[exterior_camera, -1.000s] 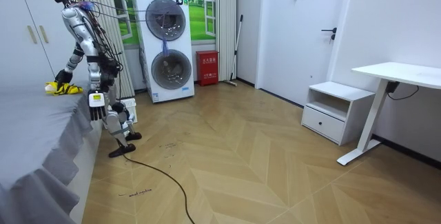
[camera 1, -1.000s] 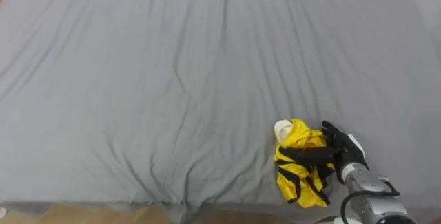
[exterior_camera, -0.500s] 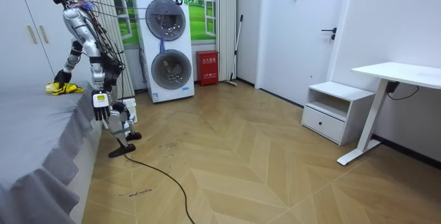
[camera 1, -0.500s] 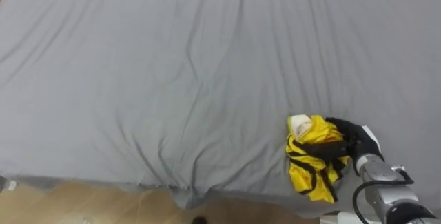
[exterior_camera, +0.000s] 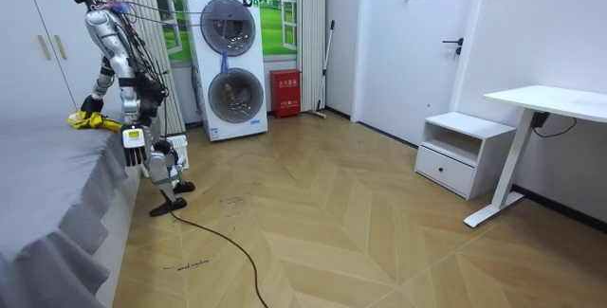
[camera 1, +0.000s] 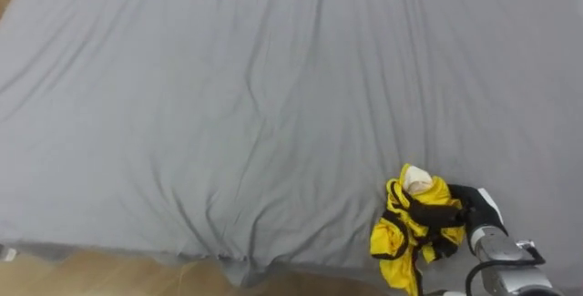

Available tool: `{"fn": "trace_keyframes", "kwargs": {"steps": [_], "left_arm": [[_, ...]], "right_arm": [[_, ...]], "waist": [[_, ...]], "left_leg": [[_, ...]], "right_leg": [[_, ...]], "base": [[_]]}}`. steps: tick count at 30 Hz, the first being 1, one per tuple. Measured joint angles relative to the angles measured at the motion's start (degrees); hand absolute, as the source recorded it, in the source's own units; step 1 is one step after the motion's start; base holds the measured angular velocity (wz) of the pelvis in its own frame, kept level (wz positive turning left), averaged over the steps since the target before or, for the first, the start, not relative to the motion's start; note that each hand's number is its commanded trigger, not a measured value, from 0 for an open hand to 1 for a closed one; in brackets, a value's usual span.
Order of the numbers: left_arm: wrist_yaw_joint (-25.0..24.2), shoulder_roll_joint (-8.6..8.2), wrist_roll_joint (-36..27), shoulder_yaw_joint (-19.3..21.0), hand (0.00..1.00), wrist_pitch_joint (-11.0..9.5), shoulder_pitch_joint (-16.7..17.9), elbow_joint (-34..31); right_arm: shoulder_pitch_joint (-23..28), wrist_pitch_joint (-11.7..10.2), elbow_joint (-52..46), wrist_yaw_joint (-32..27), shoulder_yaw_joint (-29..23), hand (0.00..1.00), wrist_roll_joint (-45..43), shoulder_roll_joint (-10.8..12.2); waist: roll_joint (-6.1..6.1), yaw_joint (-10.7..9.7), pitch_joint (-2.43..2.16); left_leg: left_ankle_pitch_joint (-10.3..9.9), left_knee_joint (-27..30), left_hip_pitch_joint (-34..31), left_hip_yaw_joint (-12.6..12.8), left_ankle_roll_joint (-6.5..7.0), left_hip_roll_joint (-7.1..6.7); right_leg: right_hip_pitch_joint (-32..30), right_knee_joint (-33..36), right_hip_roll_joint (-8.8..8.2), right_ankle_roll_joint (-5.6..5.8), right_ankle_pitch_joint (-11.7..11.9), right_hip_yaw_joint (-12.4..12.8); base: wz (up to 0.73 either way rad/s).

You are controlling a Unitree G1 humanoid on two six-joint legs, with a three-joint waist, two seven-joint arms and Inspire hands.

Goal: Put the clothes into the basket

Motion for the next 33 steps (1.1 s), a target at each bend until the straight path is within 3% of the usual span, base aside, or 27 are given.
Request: {"fn": "trace_keyframes", "kwargs": {"steps": [3, 9, 14, 17, 23, 28, 33], "left_arm": [[0.3, 0.14, 0.0, 0.3, 0.00, 0.1, 0.7, 0.3], [1.6, 0.51, 2.4, 4.0, 0.00, 0.6, 3.9, -2.3], [1.6, 1.13, 4.6, 5.3, 0.00, 1.7, 6.5, -2.3], [1.7, 0.98, 6.3, 7.9, 0.00, 2.3, 8.0, -3.9], [3.5, 0.62, 6.2, 9.1, 0.00, 6.4, 9.2, -4.7], [4.7, 0.43, 6.2, 9.1, 0.00, 8.2, 9.9, -4.6], [5.3, 0.35, 6.2, 9.0, 0.00, 9.0, 10.8, -4.3]], "right_arm": [[3.3, 1.0, -2.1, -0.5, -0.5, 1.00, -0.4, 0.2], [11.8, 3.5, -15.8, -1.0, -2.7, 1.00, 0.2, 0.1], [16.4, 4.5, -26.8, -1.2, -7.6, 1.00, 1.9, 0.0], [18.9, 5.0, -32.5, -2.0, -11.7, 1.00, 2.8, 0.0], [22.9, 5.7, -38.0, -3.3, -16.1, 1.00, 5.3, 0.1], [24.8, 6.8, -37.9, -3.0, -17.9, 1.00, 6.8, 1.5], [27.2, 7.0, -37.6, -2.9, -19.7, 1.00, 7.8, 2.5]], "waist": [[-0.24, -0.3, -0.23], [-0.88, -3.7, -1.18], [-0.37, -7.8, -1.89], [0.22, -8.9, -2.15], [0.82, -11.8, -1.92], [1.16, -14.1, -1.61], [1.42, -14.9, -1.41]], "left_leg": [[0.0, -1.1, 3.5, 0.7, 0.01, -0.14], [-0.1, -2.4, 8.4, 3.2, 0.06, -0.14], [-0.8, -4.0, 15.7, 6.2, -0.02, 0.25], [-1.4, -4.5, 19.0, 7.8, -0.10, 0.36], [-2.8, -4.7, 21.7, 11.2, -0.28, 0.88], [-3.3, -5.1, 22.3, 13.4, -0.41, 1.26], [-3.9, -5.3, 22.4, 15.6, -0.62, 1.71]], "right_leg": [[3.0, -0.8, -0.10, 0.08, 0.0, 1.0], [7.1, -2.5, -0.19, 0.62, -0.4, 3.2], [12.3, -3.6, 0.36, 1.04, -0.5, 7.3], [14.4, -3.6, 0.59, 1.19, -0.6, 9.4], [15.6, -3.7, 1.39, 1.41, -0.6, 12.7], [15.4, -3.7, 1.63, 1.38, -0.5, 14.0], [14.4, -3.6, 2.10, 1.38, -0.5, 16.0]], "base": [[-0.12], [-0.22], [-0.32], [-0.38], [-0.31], [-0.20], [-0.24]]}}
